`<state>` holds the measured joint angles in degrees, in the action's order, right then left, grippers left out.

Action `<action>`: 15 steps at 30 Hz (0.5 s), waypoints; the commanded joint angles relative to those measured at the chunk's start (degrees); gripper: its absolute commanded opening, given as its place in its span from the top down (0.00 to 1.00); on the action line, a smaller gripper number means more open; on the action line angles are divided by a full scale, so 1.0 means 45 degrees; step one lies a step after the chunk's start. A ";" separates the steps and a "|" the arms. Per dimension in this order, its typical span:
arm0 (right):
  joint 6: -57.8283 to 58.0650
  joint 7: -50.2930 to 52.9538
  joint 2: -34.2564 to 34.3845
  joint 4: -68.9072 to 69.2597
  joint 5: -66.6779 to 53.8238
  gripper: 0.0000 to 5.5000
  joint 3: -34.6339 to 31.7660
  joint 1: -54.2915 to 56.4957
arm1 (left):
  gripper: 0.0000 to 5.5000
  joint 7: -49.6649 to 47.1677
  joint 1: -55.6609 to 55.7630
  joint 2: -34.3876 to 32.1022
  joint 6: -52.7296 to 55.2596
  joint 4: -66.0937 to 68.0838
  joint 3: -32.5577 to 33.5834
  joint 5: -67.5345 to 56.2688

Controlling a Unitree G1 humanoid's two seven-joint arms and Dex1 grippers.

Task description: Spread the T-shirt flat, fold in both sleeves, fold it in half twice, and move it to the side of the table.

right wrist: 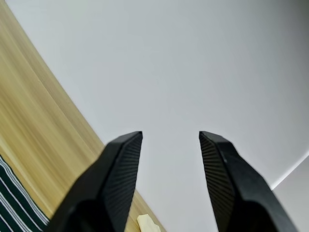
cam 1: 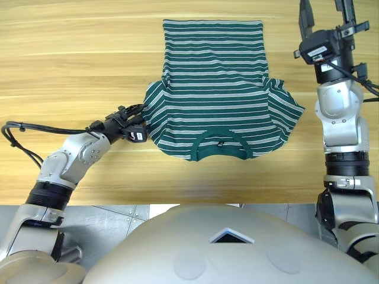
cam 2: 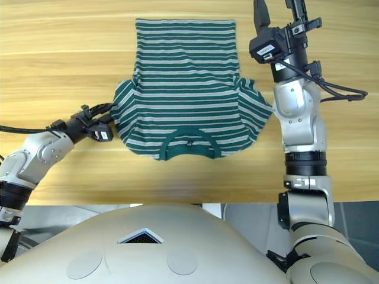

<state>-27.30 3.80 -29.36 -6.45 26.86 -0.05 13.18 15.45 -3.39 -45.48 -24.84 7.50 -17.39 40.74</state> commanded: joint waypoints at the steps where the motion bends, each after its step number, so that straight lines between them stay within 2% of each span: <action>1: 0.0048 0.0008 -0.0199 0.0162 -0.0048 0.61 -0.0240 -0.0225 | 0.83 0.0470 -0.0505 0.0186 0.0407 0.0754 -0.0724 0.0458; 10: 0.0020 0.0045 -0.0202 0.0005 0.0008 0.61 -0.0194 -0.0380 | 0.99 0.0065 -0.0503 0.0169 0.0400 0.0667 -0.0575 0.0418; 15: 0.0033 0.0086 -0.0204 -0.0038 0.0027 0.61 -0.0222 -0.0429 | 1.00 -0.0068 -0.0643 0.0121 -0.0159 0.0305 -0.0554 -0.0021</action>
<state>-27.36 3.80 -29.86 -6.52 26.73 -0.55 11.55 13.95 -2.47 -45.69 -24.98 7.26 -17.26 40.28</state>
